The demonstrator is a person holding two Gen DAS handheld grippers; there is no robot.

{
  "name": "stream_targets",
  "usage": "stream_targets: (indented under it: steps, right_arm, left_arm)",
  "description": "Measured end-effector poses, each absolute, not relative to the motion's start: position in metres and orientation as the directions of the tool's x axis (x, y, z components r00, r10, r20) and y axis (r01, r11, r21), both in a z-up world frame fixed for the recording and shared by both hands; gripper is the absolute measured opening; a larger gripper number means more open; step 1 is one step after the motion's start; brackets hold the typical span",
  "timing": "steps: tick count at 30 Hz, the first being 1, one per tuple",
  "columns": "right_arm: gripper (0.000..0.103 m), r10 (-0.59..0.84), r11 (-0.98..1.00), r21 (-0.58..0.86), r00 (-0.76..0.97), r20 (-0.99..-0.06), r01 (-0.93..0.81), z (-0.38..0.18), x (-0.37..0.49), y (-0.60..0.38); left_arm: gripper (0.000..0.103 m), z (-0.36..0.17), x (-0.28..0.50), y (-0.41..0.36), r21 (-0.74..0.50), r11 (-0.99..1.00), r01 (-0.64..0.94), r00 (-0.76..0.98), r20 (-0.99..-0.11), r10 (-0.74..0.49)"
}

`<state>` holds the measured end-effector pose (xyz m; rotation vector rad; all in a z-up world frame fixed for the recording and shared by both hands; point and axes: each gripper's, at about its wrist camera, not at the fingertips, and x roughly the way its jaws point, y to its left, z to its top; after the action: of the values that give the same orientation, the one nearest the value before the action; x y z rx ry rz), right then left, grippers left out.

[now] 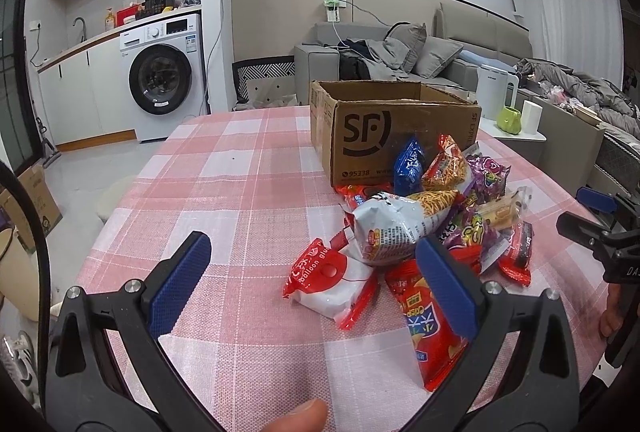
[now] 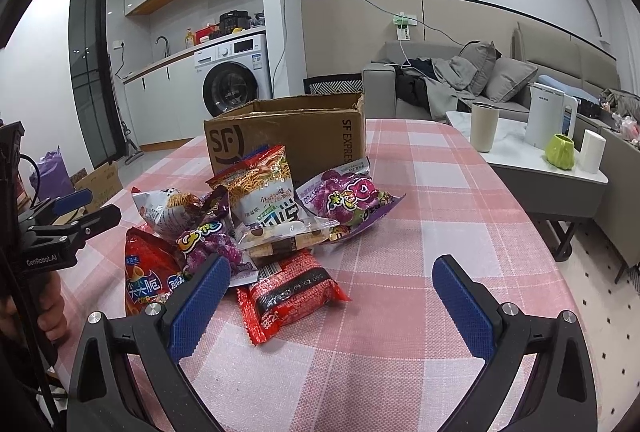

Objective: Organize snacks

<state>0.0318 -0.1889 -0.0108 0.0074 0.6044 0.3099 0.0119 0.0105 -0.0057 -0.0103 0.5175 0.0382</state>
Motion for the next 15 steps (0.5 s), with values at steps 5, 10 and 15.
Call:
stream_targets:
  steps: [5,10,15]
  right_arm:
    - [0.103,0.286,0.954,0.096,0.775,-0.564,-0.283,-0.0118,0.0332,-0.1886]
    - [0.103,0.292,0.952,0.097,0.764,-0.575,-0.290,-0.0128,0.0363,-0.1870]
    - [0.103,0.290,0.951,0.088,0.747,-0.598,-0.298,-0.0160,0.0416,-0.1836]
  left_arm:
    - [0.102,-0.0059,0.0116,0.0108,0.000,0.999,-0.039,0.867,-0.496,0.033]
    - [0.102,-0.0055,0.0110,0.0107,0.003,0.999,-0.041,0.869,-0.493,0.038]
    - [0.102,-0.0044,0.0092,0.0061,0.025,0.999,-0.031,0.875,-0.482,0.039]
